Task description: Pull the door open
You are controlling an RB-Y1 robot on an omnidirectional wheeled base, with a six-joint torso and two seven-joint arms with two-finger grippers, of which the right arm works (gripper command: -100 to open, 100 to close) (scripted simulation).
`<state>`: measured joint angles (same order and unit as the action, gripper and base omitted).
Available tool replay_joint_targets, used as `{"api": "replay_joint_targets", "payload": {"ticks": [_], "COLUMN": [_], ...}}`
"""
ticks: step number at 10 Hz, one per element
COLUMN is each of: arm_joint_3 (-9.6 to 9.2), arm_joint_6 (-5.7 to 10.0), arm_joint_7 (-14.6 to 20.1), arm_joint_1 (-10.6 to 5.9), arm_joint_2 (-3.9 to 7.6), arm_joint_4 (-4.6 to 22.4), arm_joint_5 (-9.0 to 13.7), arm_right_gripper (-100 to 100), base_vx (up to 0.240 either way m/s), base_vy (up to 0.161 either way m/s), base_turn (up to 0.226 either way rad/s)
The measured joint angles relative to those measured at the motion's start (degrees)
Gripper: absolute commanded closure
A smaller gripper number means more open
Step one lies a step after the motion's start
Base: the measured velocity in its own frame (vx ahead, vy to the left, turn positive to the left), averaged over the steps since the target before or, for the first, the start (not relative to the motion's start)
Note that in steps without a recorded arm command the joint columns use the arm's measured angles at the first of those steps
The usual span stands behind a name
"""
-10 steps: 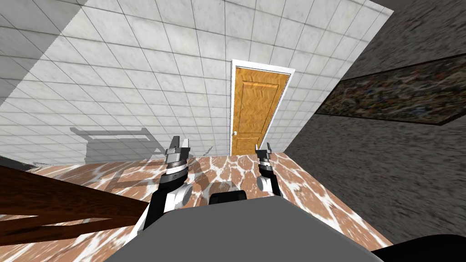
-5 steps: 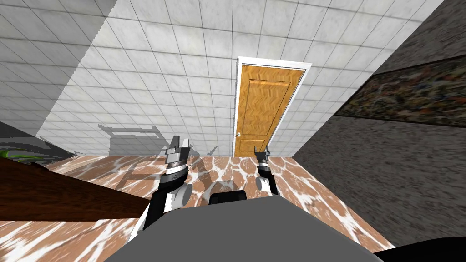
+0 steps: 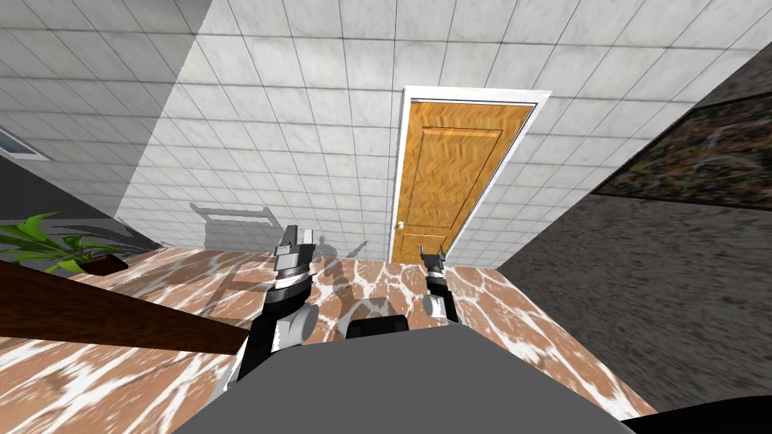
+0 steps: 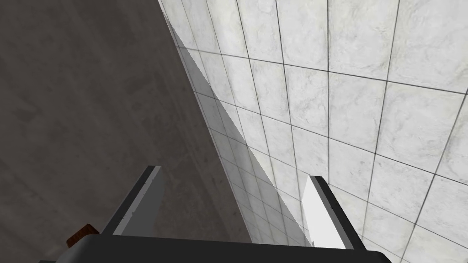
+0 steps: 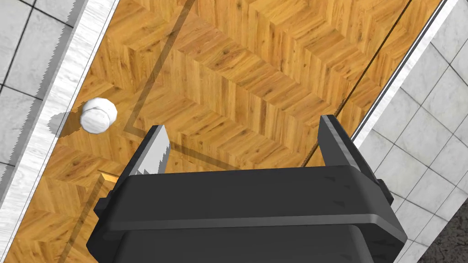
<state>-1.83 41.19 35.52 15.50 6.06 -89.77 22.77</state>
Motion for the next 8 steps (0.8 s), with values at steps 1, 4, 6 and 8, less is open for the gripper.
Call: {"api": "replay_joint_targets", "payload": {"ticks": [1,4,6,8], "arm_joint_3": [0.1,0.35,0.26,0.3], "arm_joint_6": [0.16,0.49,0.89,1.65], "arm_joint_7": [1.13,5.08,6.86,8.97], "arm_joint_1": [-0.55,-1.71,-2.26,-3.13], "arm_joint_2": [0.07,0.46,0.29,0.51], "arm_joint_4": [1.46,5.62,7.77,10.85], "arm_joint_5": [0.68,2.89,3.8,4.87], "arm_right_gripper": [-100,-100,-100,-100], "base_vx": [0.095,0.098,0.07,0.081], "base_vy": [-0.016,-0.028,-0.012,-0.014], "base_turn": [0.185,0.153,0.064,0.152]}}
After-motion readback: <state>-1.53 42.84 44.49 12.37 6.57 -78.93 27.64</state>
